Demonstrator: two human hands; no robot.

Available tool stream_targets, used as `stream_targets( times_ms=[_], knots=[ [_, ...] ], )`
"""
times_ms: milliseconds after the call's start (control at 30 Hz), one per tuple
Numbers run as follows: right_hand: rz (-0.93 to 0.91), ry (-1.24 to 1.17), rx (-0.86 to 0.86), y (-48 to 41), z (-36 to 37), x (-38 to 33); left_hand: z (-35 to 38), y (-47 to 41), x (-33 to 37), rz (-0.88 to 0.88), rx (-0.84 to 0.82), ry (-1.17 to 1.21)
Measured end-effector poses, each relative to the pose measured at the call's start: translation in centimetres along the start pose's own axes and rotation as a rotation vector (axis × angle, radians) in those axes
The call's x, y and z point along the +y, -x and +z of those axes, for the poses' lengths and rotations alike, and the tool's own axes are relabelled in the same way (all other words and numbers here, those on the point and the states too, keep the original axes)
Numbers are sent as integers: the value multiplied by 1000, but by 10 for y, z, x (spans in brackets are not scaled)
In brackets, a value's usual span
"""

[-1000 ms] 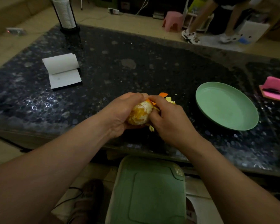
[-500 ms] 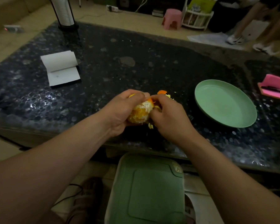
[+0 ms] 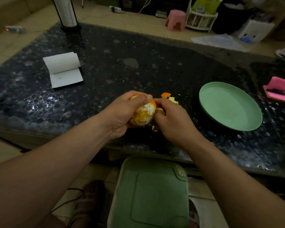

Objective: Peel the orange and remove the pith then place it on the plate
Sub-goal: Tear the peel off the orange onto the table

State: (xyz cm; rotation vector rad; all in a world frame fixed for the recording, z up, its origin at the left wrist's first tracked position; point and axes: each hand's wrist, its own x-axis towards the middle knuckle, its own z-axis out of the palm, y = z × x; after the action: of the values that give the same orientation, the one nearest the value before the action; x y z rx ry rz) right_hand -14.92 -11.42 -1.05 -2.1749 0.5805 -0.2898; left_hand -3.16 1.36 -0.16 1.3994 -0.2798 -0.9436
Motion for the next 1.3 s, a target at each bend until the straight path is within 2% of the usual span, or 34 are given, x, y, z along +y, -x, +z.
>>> stream_targets(
  times_ms=[200,400,600,700,767,900,1000,1167,1300],
  knots=[
    [-40,10,84,-2,2,2,2,1,-1,22,-20,3],
    [23,-72,9,-1,0,2,-1,3,2,5,-28,0],
    [12,-75,90,-2,5,5,3,6,2,7,-40,7],
    [21,-116,102,-3,-7,7,0,8,8,-40,-86,53],
    [41,-182,42,-1,-13,6,-3,7,11,-86,-102,88],
    [142,-205,8,-2,-8,9,-8,4,13,-195,-54,169],
    [86,-22,35,-1,-9,11,-10,3,12,-248,-25,180],
    [-43,-83,-17,-1,-19,3,-11,3,16,-250,-80,127],
    [-70,-77,-74,2,-25,6,-12,5,16,-259,-128,59]
  ],
)
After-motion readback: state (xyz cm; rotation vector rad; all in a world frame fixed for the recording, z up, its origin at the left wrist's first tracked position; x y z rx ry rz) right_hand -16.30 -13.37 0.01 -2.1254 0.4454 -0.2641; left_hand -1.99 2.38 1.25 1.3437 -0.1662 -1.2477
